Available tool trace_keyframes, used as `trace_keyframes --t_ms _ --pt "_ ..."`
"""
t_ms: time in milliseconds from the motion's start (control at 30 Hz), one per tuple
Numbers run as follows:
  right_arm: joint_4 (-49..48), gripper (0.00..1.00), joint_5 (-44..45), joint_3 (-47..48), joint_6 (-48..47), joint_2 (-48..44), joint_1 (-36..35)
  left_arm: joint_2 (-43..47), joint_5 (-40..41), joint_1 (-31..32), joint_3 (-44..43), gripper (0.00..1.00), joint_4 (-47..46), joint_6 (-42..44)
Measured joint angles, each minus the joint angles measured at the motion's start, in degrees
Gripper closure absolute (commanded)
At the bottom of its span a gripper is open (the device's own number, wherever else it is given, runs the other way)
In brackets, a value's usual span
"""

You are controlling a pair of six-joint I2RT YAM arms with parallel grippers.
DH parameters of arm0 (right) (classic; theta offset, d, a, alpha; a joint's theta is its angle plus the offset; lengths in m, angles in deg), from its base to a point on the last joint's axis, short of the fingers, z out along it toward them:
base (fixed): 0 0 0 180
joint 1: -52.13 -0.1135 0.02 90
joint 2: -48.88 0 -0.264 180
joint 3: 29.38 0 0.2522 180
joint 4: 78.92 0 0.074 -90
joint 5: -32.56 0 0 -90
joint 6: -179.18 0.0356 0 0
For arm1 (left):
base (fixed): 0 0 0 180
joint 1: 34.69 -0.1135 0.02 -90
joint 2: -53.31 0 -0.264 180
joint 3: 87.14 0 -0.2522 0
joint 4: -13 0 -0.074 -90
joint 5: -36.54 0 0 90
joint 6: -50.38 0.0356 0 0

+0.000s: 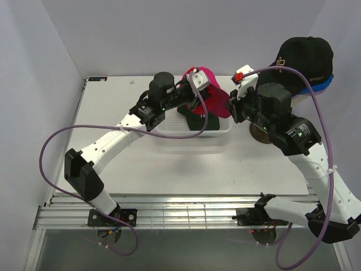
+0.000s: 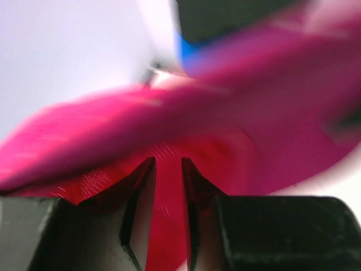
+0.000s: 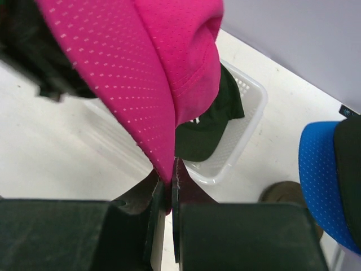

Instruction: Stack the hats

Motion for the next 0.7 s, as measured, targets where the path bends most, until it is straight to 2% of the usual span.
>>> trace_keyframes --t_ms 200,333,500,567,600,700 --pt "2.5 0.92 -0.1 -0.1 -2.7 3.5 2.7 12.5 -16.1 0.0 11.1 0.55 13.9 7.7" --pt "4.0 0.92 -3.0 -0.1 -4.5 5.9 3.0 20.0 -22.4 0.0 10.7 0.47 17.7 9.3" --pt "4.5 0.92 -7.8 -0.1 -6.4 5.6 3.0 20.5 -19.2 0.0 2.9 0.30 13.9 11.5" --pt "4.5 0.92 -9.8 -0.1 -6.8 5.4 3.0 18.7 -15.8 0.1 -0.5 0.29 13.0 13.9" --pt "4.5 0.92 -10.8 -0.1 -7.0 5.3 3.0 17.4 -14.3 0.1 -2.1 0.23 13.0 15.0" --pt "4.4 0.92 -12.6 -0.1 -7.5 5.0 3.0 13.7 -12.6 0.1 -4.5 0.22 14.1 17.1"
